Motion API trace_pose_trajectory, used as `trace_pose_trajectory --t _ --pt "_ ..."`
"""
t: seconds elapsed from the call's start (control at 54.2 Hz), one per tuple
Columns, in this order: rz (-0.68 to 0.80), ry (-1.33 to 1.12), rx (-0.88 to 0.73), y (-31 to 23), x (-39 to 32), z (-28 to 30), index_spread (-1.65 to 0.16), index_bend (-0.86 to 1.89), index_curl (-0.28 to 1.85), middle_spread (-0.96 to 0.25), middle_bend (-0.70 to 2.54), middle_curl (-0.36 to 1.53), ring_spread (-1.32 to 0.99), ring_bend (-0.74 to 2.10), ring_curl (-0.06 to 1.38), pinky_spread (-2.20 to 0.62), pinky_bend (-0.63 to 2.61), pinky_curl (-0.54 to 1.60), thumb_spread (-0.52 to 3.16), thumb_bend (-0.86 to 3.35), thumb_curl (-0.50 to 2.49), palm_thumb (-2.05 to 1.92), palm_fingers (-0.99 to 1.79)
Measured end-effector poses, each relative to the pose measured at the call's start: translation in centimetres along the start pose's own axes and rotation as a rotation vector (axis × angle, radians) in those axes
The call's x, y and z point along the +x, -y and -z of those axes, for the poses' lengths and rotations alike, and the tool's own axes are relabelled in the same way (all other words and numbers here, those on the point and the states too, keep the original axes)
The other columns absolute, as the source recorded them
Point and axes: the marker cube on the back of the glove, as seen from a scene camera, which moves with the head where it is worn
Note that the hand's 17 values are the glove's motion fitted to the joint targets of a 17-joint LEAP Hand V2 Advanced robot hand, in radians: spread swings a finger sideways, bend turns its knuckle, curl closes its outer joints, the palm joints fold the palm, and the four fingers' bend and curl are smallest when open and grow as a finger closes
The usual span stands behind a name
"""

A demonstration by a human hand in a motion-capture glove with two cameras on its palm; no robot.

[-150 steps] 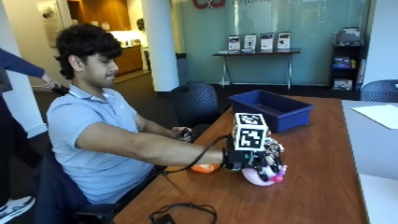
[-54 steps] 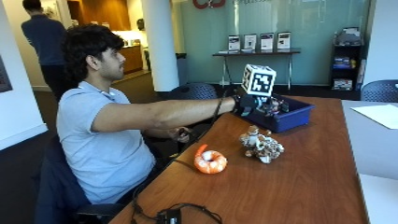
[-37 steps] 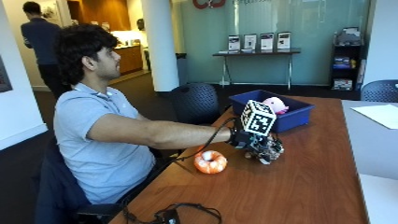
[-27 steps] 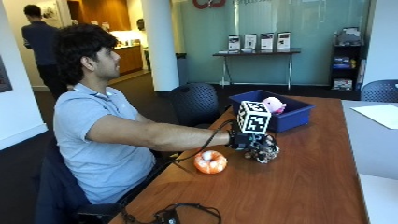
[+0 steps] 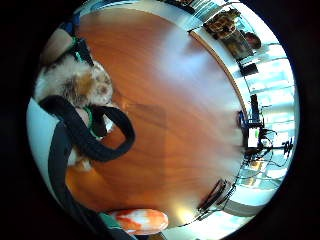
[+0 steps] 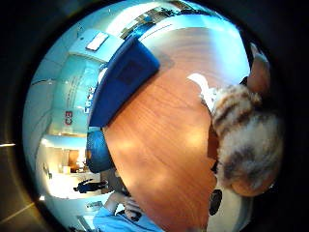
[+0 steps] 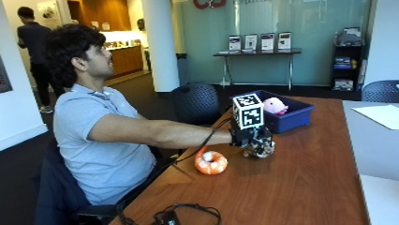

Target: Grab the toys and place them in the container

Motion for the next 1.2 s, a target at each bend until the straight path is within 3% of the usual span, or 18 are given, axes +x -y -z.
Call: trace_pose_trajectory --t 0.369,0.517,0.794,0.979,1.053,1.108,1.2 --pt "0.077 0.106 0.281 4.7 -10.0 18.5 -0.17 0.28 0.47 -0.07 0.47 0.37 -0.15 0.91 0.42 -0.25 1.03 0.37 1.46 0.44 0.52 0.66 0.69" --pt "0.184 0.047 0.321 6.5 -15.8 21.9 -0.18 0.27 0.50 -0.08 0.48 0.40 -0.16 0.93 0.44 -0.25 1.04 0.37 1.45 0.41 0.53 0.65 0.69" --pt "0.323 0.075 0.235 10.6 -28.0 17.1 -0.18 0.29 0.55 -0.08 0.49 0.44 -0.18 0.92 0.46 -0.25 1.06 0.37 1.45 0.39 0.54 0.64 0.66" --pt "0.313 0.090 0.139 12.5 -31.8 13.3 -0.19 0.33 0.58 -0.08 0.45 0.46 -0.18 0.87 0.46 -0.24 1.09 0.39 1.49 0.39 0.54 0.63 0.58" --pt "0.272 0.076 0.009 12.6 -31.2 12.2 -0.24 0.39 0.61 -0.05 0.27 0.42 -0.13 0.61 0.43 -0.19 1.19 0.43 1.53 0.34 0.48 0.50 0.11" --pt "0.251 0.035 -0.055 12.6 -30.3 11.6 -0.27 0.29 0.58 -0.03 0.22 0.40 -0.09 0.43 0.38 -0.12 1.24 0.44 1.54 0.27 0.44 0.37 -0.18" --pt "0.260 0.015 -0.084 12.0 -28.7 11.4 -0.30 0.20 0.50 -0.02 0.14 0.36 -0.06 0.25 0.28 -0.05 1.15 0.39 1.50 0.15 0.37 0.17 -0.23"
